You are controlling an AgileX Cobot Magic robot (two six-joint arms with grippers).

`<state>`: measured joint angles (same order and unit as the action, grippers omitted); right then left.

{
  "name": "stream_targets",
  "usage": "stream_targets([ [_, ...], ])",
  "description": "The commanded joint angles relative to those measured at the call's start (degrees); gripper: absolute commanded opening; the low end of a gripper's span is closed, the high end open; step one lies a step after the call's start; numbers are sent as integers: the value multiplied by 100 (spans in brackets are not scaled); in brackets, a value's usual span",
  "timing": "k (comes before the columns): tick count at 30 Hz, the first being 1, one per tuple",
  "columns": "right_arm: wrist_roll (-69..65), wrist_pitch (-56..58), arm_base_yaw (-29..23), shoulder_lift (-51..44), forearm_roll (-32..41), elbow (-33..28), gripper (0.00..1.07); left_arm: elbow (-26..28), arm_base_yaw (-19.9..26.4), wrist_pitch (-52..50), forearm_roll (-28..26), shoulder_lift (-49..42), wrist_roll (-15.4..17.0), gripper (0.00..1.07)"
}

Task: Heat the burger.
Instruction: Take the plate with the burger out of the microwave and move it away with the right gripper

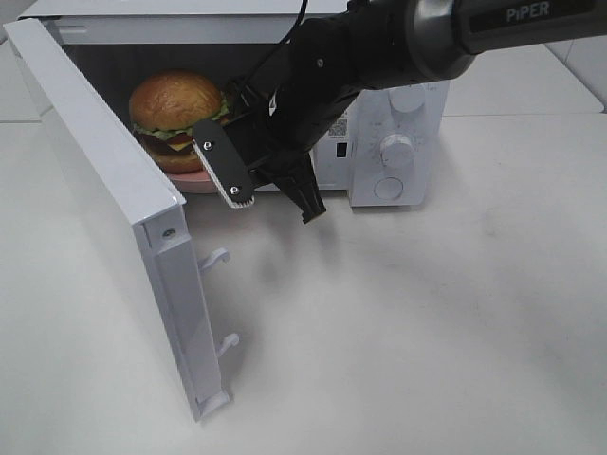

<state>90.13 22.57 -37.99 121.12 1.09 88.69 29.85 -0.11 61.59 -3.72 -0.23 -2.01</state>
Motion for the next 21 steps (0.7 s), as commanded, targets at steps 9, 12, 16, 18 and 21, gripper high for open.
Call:
stream_targets([
  [9,493,-481,126,-745,378,-647,0,-23,23,-40,-17,-40,0,100],
  [12,556,-481,132,-888,395,-842,0,-23,23,-40,-17,-40,0,100],
  [16,625,-470,132,-1054,510,-1060,0,-23,23,-40,-17,-40,0,100],
  [18,647,-470,138,-1100,579,-1106,0,-23,23,-40,-17,-40,0,100],
  [21,819,-464,195,-1261,814,-1306,0,-23,23,-40,-17,-40,0,100],
])
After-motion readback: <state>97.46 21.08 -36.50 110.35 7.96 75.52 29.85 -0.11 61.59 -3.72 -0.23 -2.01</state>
